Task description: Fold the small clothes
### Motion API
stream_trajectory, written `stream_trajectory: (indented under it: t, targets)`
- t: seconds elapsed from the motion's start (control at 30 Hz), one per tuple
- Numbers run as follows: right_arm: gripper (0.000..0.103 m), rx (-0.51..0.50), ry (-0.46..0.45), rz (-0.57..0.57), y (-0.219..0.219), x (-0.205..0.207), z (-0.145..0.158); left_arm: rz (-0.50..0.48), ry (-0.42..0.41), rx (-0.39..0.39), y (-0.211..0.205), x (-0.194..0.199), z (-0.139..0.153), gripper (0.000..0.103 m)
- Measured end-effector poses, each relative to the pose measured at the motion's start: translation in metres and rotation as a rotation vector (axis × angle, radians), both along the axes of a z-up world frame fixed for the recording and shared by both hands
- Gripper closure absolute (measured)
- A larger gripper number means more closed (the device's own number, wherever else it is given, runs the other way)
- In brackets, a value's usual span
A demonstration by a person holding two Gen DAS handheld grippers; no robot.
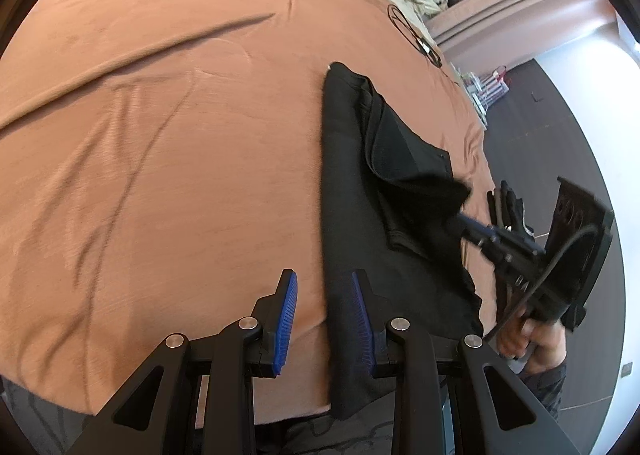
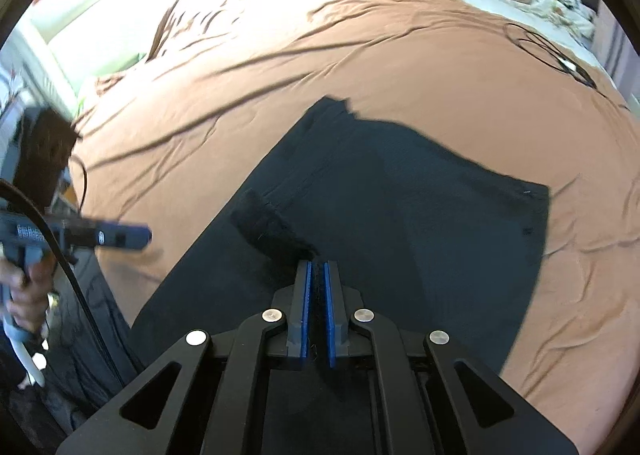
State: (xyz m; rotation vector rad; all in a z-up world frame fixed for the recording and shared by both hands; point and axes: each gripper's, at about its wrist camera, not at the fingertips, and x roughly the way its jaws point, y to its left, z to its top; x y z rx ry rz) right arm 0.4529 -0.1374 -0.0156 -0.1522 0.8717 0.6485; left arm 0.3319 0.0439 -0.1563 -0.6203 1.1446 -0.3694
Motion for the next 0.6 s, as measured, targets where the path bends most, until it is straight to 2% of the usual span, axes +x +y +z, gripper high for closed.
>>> stream_trajectory:
  t: [0.33, 0.47, 0.53, 0.57, 0.6]
  targets:
    - [0.102, 0.146, 0.027, -0.119, -0.062, 0.02, 0.0, 0.003, 0.004, 0.034, -0.02, 0.021, 0.0, 0.074]
    - [0.101, 0.153, 0.06, -0.08, -0.055, 0.015, -0.005, 0.006, 0.007, 0.039, -0.025, 0.025, -0.002, 0.074]
    - [0.092, 0.148, 0.083, -0.044, -0.049, 0.014, -0.008, 0.005, 0.017, 0.041, -0.028, 0.026, -0.004, 0.074]
    - [0.077, 0.144, 0.085, -0.033, -0.045, 0.013, -0.01, 0.003, 0.022, 0.045, -0.03, 0.027, -0.005, 0.074]
    - [0.056, 0.141, 0.086, -0.023, -0.042, 0.016, -0.011, 0.002, 0.02, 0.049, -0.031, 0.027, -0.006, 0.074]
